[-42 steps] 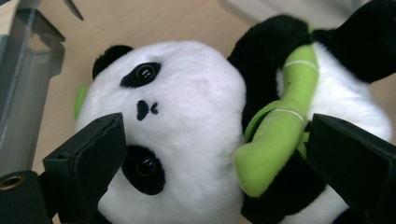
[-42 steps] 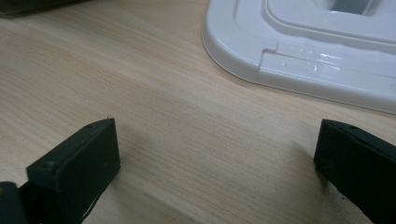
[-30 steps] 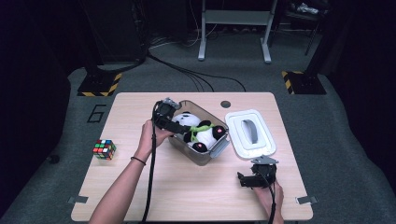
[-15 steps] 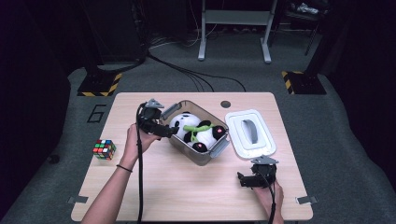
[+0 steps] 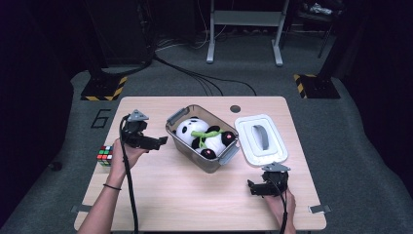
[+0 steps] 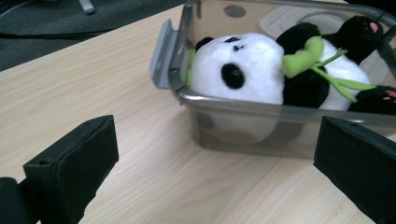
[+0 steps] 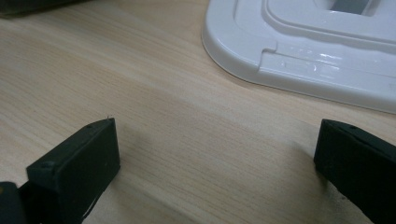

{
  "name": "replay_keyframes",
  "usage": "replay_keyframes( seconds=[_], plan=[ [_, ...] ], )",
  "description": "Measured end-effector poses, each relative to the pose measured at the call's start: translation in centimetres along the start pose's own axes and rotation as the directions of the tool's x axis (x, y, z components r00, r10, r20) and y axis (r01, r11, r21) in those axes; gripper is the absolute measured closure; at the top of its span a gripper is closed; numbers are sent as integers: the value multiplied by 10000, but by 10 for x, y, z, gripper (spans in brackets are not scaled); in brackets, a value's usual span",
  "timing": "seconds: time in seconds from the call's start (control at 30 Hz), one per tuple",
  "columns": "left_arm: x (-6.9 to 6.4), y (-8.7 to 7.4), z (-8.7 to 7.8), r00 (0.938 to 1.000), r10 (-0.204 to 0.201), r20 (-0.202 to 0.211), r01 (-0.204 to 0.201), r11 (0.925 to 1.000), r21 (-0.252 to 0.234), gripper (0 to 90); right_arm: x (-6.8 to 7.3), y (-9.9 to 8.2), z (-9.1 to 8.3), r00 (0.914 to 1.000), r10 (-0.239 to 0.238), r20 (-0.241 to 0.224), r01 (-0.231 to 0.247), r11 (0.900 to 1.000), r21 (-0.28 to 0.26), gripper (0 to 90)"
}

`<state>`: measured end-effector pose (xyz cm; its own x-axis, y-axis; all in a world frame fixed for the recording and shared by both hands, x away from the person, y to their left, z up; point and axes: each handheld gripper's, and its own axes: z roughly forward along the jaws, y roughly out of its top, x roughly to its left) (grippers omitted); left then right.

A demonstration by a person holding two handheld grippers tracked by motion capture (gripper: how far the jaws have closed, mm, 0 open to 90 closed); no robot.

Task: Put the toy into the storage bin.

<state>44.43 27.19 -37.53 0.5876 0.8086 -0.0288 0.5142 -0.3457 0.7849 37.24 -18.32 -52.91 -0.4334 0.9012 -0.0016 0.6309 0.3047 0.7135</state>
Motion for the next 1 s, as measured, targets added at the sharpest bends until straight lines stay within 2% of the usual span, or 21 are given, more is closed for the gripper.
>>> replay_keyframes(
  seconds=[0.33, 0.43, 0.47, 0.5, 0.7, 0.83, 1.0],
  plan=[
    [22, -23, -16, 9977, -404, -545, 407, 9992, 36, 0, 0, 0, 0, 10000, 17, 0, -17, 10000, 4, 0],
    [32, -32, -21, 9956, -634, -688, 631, 9980, -54, 0, 0, 0, 0, 10000, 4, -1, -4, 10000, 1, 0],
    [35, -36, -21, 9942, -774, -753, 759, 9969, -223, 0, 0, 0, 0, 10000, 8, -2, -8, 10000, 4, 0],
    [40, -39, -23, 9932, -861, -779, 853, 9963, -142, 0, 0, 0, 0, 10000, 2, -2, -2, 10000, 2, 0],
    [66, -61, -31, 9784, -1663, -1227, 1634, 9860, -332, 0, 0, 0, 0, 10000, 14, 0, -14, 10000, 5, 0],
    [79, -76, -34, 9669, -2016, -1565, 1978, 9794, -401, 0, 0, 0, 0, 10000, 6, 0, -6, 10000, 3, 0],
    [92, -97, -32, 9472, -2427, -2096, 2399, 9700, -387, 0, 0, 0, 0, 10000, 26, 2, -26, 10000, 8, 0]
  ],
)
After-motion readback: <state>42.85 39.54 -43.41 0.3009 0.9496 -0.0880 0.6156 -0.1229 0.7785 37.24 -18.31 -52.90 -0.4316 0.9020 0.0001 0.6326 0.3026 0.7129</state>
